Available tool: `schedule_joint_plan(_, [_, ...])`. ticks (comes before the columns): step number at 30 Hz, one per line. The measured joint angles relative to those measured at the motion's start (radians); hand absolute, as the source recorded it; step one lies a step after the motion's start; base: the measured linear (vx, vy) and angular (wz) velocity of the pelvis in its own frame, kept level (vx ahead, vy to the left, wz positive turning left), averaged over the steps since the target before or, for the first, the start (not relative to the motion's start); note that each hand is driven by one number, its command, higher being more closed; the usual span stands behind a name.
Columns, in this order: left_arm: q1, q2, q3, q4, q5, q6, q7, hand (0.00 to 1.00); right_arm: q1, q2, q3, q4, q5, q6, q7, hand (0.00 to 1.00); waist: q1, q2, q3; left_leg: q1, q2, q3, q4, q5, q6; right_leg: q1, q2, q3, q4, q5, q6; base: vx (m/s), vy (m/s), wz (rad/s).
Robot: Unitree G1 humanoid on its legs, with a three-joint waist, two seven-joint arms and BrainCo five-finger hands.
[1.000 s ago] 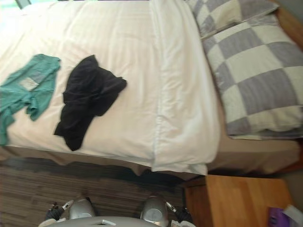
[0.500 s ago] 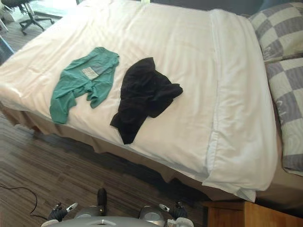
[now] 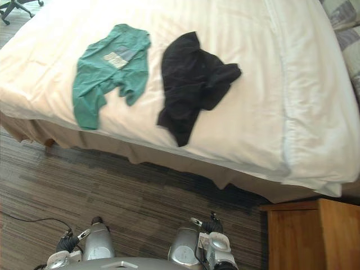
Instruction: Tidy the bed and pick cloth on bed and put in laundry
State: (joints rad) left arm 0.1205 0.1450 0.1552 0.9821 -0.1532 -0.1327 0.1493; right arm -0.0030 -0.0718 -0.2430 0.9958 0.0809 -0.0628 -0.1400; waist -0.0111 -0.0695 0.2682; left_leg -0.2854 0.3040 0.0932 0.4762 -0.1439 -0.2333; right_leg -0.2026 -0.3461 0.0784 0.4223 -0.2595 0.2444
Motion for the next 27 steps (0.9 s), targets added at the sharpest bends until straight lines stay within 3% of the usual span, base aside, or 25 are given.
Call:
schedule_joint_plan(1, [0.001, 0.003, 0.002, 0.001, 0.002, -0.001, 0.000, 0.00, 0.005, 0.012, -0.017, 0.013, -0.001, 0.001, 0.003, 0.00, -0.002, 0.002, -0.014, -0.029, -0.005, -0.010, 0.029, -0.017, -0.006, 0.024, 0.005, -0.006, -0.060, 0.049, -0.012, 0.09, 0.610, 0.13])
schedule_joint_plan(2, [-0.008, 0.010, 0.002, 0.003, 0.006, -0.008, 0.000, 0.00, 0.014, 0.044, -0.054, 0.027, -0.006, 0.002, 0.003, 0.00, 0.009, -0.019, -0.035, -0.051, -0.007, -0.008, 0.083, -0.049, -0.014, 0.068, 0.000, -0.013, -0.176, 0.190, -0.002, 0.09, 0.416, -0.18])
schedule_joint_plan(3, [-0.012, 0.017, 0.001, 0.015, 0.028, -0.008, 0.002, 0.00, 0.024, 0.064, -0.078, 0.029, -0.010, 0.001, 0.003, 0.00, 0.014, -0.017, -0.039, -0.049, -0.009, 0.008, 0.102, -0.072, -0.005, 0.095, -0.003, -0.009, -0.253, 0.288, -0.007, 0.10, 0.529, -0.54])
schedule_joint_plan(4, [-0.015, 0.025, -0.001, 0.028, 0.073, -0.001, 0.007, 0.00, 0.030, 0.072, -0.086, 0.030, -0.013, 0.002, 0.003, 0.00, 0.017, -0.027, -0.061, -0.037, -0.009, 0.046, 0.101, -0.087, 0.016, 0.097, -0.008, -0.009, -0.316, 0.406, -0.034, 0.03, 0.467, -0.98])
schedule_joint_plan(5, [-0.010, 0.028, -0.008, 0.031, 0.111, 0.008, 0.011, 0.00, 0.031, 0.080, -0.068, 0.033, -0.028, 0.005, 0.004, 0.00, 0.030, -0.028, -0.085, -0.003, -0.003, 0.116, 0.065, -0.084, 0.049, 0.068, -0.005, -0.051, -0.349, 0.533, -0.180, 0.04, 0.543, -1.11])
schedule_joint_plan(6, [-0.016, 0.030, -0.011, 0.030, 0.115, 0.007, 0.010, 0.00, 0.026, 0.083, -0.043, 0.026, -0.040, 0.005, 0.009, 0.00, 0.028, -0.028, -0.084, 0.043, -0.010, 0.156, 0.023, -0.072, 0.068, 0.050, 0.000, -0.138, -0.294, 0.510, -0.215, 0.06, 0.637, -0.95])
schedule_joint_plan(7, [-0.020, 0.026, -0.026, 0.031, 0.117, 0.007, 0.005, 0.00, 0.023, 0.080, -0.002, 0.022, -0.050, 0.004, 0.012, 0.00, 0.004, -0.025, -0.086, 0.138, -0.041, 0.187, -0.097, -0.026, 0.104, 0.063, 0.085, -0.233, -0.173, 0.357, -0.143, 0.07, 0.524, -0.46])
schedule_joint_plan(8, [-0.026, 0.012, -0.040, 0.031, 0.121, 0.006, -0.006, 0.00, 0.023, 0.079, 0.007, 0.021, -0.049, 0.001, 0.023, 0.00, -0.005, -0.010, -0.094, 0.183, -0.063, 0.205, -0.187, 0.017, 0.122, 0.067, 0.193, -0.224, -0.133, 0.239, -0.148, 0.04, 0.371, -0.10])
schedule_joint_plan(10, [-0.037, -0.004, -0.040, 0.032, 0.135, 0.007, -0.016, 0.00, 0.029, 0.081, 0.006, 0.010, -0.048, 0.001, 0.029, 0.00, -0.021, -0.008, -0.097, 0.208, -0.123, 0.204, -0.268, 0.064, 0.141, 0.090, 0.258, -0.227, -0.187, 0.174, -0.160, -0.01, 0.185, 0.29])
schedule_joint_plan(11, [-0.040, -0.016, -0.037, 0.036, 0.137, 0.009, -0.023, 0.00, 0.031, 0.080, 0.004, 0.010, -0.046, 0.002, 0.029, 0.00, -0.020, -0.005, -0.097, 0.228, -0.158, 0.202, -0.309, 0.084, 0.148, 0.127, 0.263, -0.223, -0.262, 0.176, -0.157, -0.01, 0.117, 0.25])
schedule_joint_plan(15, [-0.052, -0.045, 0.001, 0.090, 0.138, 0.026, -0.031, 0.00, 0.036, 0.068, -0.015, 0.007, -0.028, 0.002, 0.032, 0.00, -0.018, 0.031, -0.110, 0.308, -0.189, 0.209, -0.430, 0.143, 0.146, 0.167, 0.268, -0.196, -0.313, 0.212, -0.166, -0.02, 0.053, -0.09])
schedule_joint_plan(21, [-0.069, -0.059, -0.015, 0.100, 0.140, 0.046, -0.049, 0.00, 0.040, 0.068, -0.014, 0.026, -0.028, 0.029, 0.030, 0.00, -0.021, 0.007, -0.141, 0.369, -0.193, 0.276, -0.533, 0.177, 0.136, 0.169, 0.277, -0.160, -0.383, 0.246, -0.167, -0.06, -0.006, -0.30])
schedule_joint_plan(27, [-0.067, -0.074, -0.018, 0.101, 0.156, 0.049, -0.055, 0.00, 0.039, 0.067, -0.017, 0.030, -0.028, 0.039, 0.030, 0.00, -0.028, 0.016, -0.139, 0.415, -0.185, 0.362, -0.534, 0.153, 0.117, 0.182, 0.264, -0.190, -0.409, 0.270, -0.164, 0.03, 0.013, -0.41])
